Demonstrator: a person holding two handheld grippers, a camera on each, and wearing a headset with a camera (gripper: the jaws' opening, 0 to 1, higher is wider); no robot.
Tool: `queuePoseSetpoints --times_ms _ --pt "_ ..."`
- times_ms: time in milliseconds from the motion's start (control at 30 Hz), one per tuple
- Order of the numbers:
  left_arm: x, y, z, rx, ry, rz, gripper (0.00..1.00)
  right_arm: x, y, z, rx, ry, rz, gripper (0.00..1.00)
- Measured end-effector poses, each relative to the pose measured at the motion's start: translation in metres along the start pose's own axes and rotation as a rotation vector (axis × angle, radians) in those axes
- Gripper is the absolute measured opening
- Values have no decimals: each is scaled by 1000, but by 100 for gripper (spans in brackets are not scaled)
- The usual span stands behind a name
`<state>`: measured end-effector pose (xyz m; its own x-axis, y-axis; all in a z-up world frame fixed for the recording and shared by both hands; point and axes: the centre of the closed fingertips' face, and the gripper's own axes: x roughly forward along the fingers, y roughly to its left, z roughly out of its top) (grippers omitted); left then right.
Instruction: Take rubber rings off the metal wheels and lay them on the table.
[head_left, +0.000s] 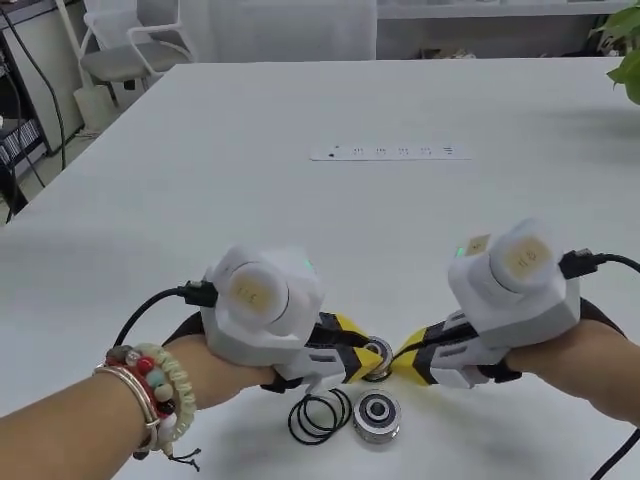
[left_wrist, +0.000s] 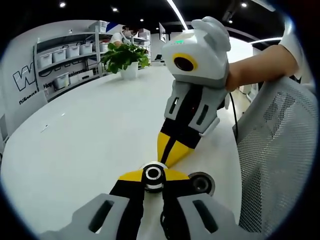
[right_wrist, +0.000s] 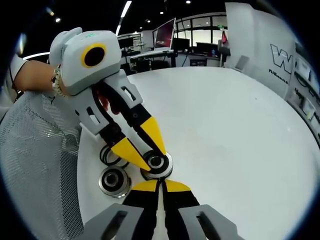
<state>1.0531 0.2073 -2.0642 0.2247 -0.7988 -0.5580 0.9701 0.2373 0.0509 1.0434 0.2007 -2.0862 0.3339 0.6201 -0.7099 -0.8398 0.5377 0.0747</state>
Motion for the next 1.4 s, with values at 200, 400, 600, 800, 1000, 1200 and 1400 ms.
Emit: queuePoseSetpoints --times_ms 200,400,600,800,1000,1200,1400 --pt "0 0 0 12 6 2 8 -1 -8 -1 139 21 -29 0" --pt "-1 0 0 13 5 1 8 -6 -12 4 289 -33 -15 0" --pt "-1 0 0 15 3 -1 8 -9 -7 12 409 -87 25 0" --pt "-1 -1 0 28 2 1 8 -9 -5 15 424 -86 34 0" --pt "-1 -1 0 32 1 1 8 -10 -3 19 439 -90 43 0" --pt "0 -1 1 35 0 -1 8 -11 -2 19 436 -89 45 0" --pt "0 -1 1 39 -3 -4 8 -11 -3 20 436 -91 55 0"
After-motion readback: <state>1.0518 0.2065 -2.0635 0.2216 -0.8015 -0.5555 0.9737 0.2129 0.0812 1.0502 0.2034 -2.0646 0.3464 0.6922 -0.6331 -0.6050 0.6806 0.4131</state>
